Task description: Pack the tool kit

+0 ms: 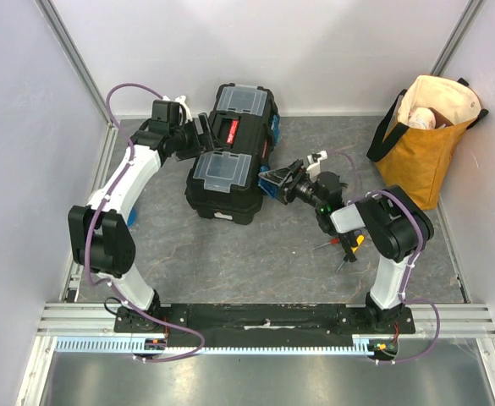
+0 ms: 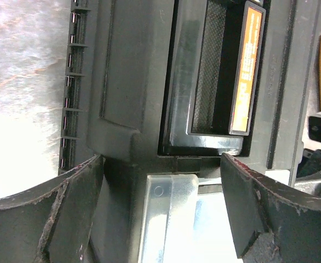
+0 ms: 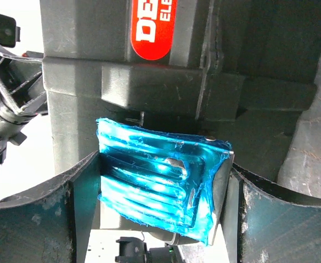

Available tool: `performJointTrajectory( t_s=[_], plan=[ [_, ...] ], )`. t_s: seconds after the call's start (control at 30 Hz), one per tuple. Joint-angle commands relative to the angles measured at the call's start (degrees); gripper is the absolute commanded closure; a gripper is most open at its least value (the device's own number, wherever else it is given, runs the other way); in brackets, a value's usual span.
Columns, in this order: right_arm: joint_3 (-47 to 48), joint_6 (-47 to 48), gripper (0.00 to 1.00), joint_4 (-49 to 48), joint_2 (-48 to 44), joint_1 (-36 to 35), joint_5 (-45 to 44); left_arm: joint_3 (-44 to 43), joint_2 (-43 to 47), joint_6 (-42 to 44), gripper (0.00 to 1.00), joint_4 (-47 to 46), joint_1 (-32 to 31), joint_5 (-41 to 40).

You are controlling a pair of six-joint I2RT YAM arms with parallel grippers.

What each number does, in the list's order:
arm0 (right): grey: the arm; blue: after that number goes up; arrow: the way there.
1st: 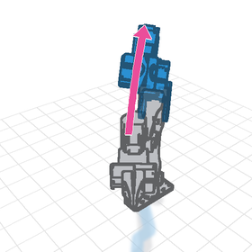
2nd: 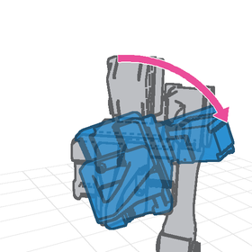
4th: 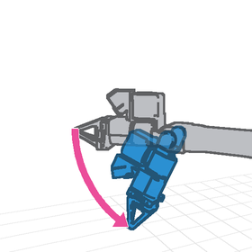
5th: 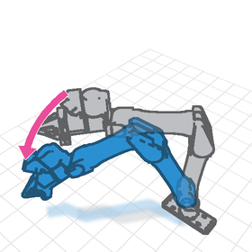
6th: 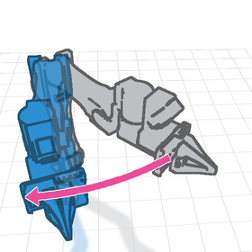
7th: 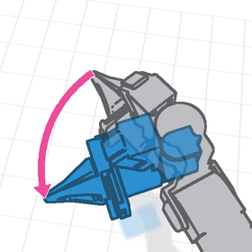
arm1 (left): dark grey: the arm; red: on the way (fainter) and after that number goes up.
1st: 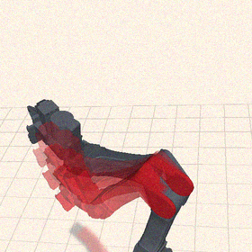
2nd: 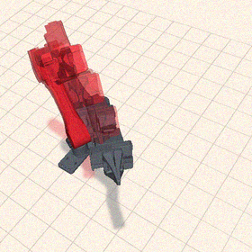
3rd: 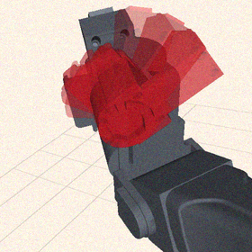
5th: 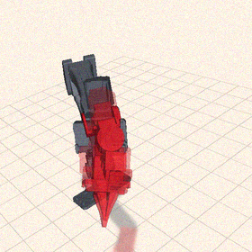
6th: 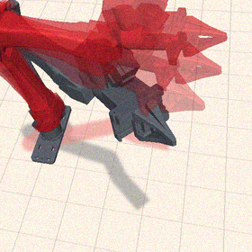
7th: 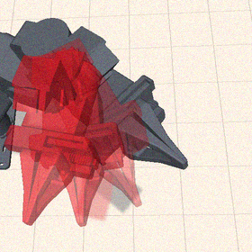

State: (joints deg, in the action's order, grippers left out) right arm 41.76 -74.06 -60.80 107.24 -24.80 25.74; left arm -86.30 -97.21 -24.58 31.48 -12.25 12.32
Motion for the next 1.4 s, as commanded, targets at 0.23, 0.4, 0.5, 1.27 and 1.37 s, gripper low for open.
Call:
performJointTrajectory(
  t_s=[0.23, 0.4, 0.5, 1.27, 1.37],
  plan=[
    [-10.02, -10.14, 0.02, -36.94, 3.68, 3.62, -0.51, 4.39, -7.91, 2.96, 0.11, 14.75, 1.79, -3.7],
    [-12.66, -8.12, 0.02, -34.22, 1.14, 4.58, -0.25, 3.86, -8.17, 3.13, 0.11, 14.75, 1.88, -3.96],
    [-16.08, -4.26, 0.02, -25.46, -4.04, 6.07, -2.17, 2.46, -7.56, 3.31, 0.11, 15.45, 2.4, -4.32],
    [23.88, 31.09, 0.02, 50.51, -11.1, 9.94, -13.18, -26.89, -11.85, 6.91, 0.09, 9.13, 4.78, 5.16],
    [28.89, 29.42, 0.02, 49.11, -5.3, 10.56, -10.19, -29.53, -14.14, 7.61, 0.09, 5.7, 4.87, 8.86]
  ],
)
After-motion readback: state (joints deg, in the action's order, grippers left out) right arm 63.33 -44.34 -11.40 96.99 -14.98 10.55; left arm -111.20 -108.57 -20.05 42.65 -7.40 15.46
